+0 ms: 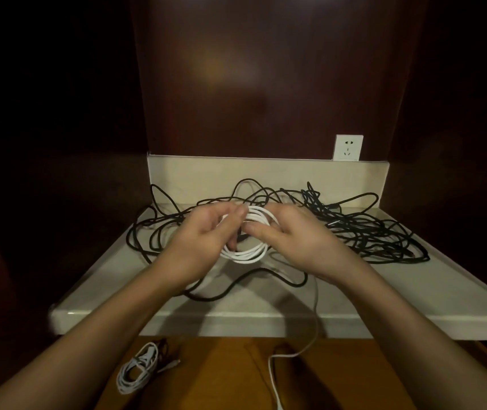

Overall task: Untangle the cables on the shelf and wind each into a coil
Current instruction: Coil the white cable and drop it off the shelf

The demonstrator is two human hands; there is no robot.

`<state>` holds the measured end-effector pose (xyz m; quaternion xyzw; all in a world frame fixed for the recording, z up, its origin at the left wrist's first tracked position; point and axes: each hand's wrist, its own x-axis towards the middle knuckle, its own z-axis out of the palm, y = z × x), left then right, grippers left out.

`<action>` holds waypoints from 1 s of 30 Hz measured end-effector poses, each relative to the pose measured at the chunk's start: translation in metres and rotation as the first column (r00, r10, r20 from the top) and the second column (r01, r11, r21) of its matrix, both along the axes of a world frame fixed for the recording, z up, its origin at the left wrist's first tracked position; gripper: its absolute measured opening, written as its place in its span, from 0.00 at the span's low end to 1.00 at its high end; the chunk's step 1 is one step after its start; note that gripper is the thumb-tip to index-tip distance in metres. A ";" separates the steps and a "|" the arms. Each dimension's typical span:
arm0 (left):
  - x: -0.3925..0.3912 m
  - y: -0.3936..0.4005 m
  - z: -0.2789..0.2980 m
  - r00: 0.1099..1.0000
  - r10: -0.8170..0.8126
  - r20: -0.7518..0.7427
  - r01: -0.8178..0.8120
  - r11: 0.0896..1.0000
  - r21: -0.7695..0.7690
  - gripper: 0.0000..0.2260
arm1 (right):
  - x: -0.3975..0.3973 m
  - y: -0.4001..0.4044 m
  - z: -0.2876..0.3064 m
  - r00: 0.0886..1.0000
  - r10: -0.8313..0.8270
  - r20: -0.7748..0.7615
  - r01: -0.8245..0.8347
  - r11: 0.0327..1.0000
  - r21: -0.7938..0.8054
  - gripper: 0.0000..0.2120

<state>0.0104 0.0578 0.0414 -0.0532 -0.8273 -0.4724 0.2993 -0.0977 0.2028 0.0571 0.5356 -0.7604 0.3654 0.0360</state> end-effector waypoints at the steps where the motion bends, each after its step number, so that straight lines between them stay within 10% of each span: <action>1: -0.002 -0.002 -0.003 0.999 0.048 -0.021 -0.049 0.997 -0.055 0.16 | 0.000 0.000 0.002 0.999 0.040 0.031 -0.041 0.999 0.007 0.10; 9: -0.001 -0.017 -0.001 0.988 0.101 -0.119 -0.155 0.739 -0.655 0.12 | -0.006 0.012 0.010 0.977 0.159 0.140 -0.170 0.983 0.069 0.11; 18: 0.011 -0.011 0.006 0.967 -0.178 0.183 0.198 0.975 -0.097 0.15 | 0.002 0.023 0.022 0.843 0.326 0.428 -0.331 0.941 -0.065 0.09; 26: 0.002 -0.004 0.013 0.924 -0.371 -0.090 0.356 0.749 0.560 0.08 | -0.005 -0.001 0.008 0.656 0.463 0.597 -0.225 0.874 -0.430 0.12; 30: -0.019 -0.008 0.005 0.997 -0.051 -0.055 0.074 0.785 0.616 0.14 | 0.017 -0.023 -0.033 0.829 0.187 0.528 0.003 0.941 -0.337 0.10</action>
